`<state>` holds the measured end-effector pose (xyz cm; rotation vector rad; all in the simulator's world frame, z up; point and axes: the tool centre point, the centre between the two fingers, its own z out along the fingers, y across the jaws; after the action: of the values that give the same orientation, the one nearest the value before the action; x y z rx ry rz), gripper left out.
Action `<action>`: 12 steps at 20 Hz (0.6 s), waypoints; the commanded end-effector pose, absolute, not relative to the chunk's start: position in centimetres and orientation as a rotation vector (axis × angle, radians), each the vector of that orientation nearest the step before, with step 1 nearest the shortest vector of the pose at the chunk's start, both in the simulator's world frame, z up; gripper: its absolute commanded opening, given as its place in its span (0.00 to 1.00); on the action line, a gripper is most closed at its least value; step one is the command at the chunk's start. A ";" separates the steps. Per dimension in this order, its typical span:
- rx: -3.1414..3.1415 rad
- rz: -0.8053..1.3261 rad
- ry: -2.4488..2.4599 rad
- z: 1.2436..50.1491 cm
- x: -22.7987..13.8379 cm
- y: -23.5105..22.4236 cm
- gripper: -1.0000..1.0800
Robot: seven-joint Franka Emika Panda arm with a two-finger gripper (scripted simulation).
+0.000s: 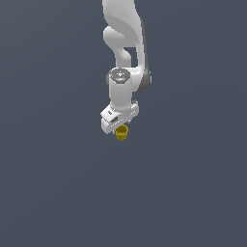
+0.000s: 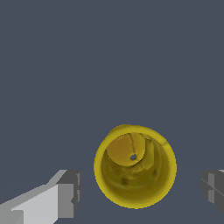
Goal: Pick up the object and move it to a goal position.
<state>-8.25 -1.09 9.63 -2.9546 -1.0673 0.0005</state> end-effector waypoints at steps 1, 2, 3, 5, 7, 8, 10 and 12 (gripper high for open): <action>-2.954 0.001 -1.067 9.4 -8.3 -1.1 0.96; -2.954 0.001 -1.068 9.1 -8.3 -1.1 0.96; -2.954 0.001 -1.069 8.8 -8.3 -1.1 0.96; -2.953 0.001 -1.070 8.1 -8.3 -1.1 0.96; -2.953 0.000 -1.071 7.0 -8.4 -1.1 0.96; -2.952 0.000 -1.072 6.5 -8.4 -1.1 0.96; -2.952 0.000 -1.073 5.7 -8.4 -1.1 0.96; -2.952 0.000 -1.074 5.1 -8.4 -1.1 0.96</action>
<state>-8.41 -1.06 5.58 -2.9518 -1.0732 0.0016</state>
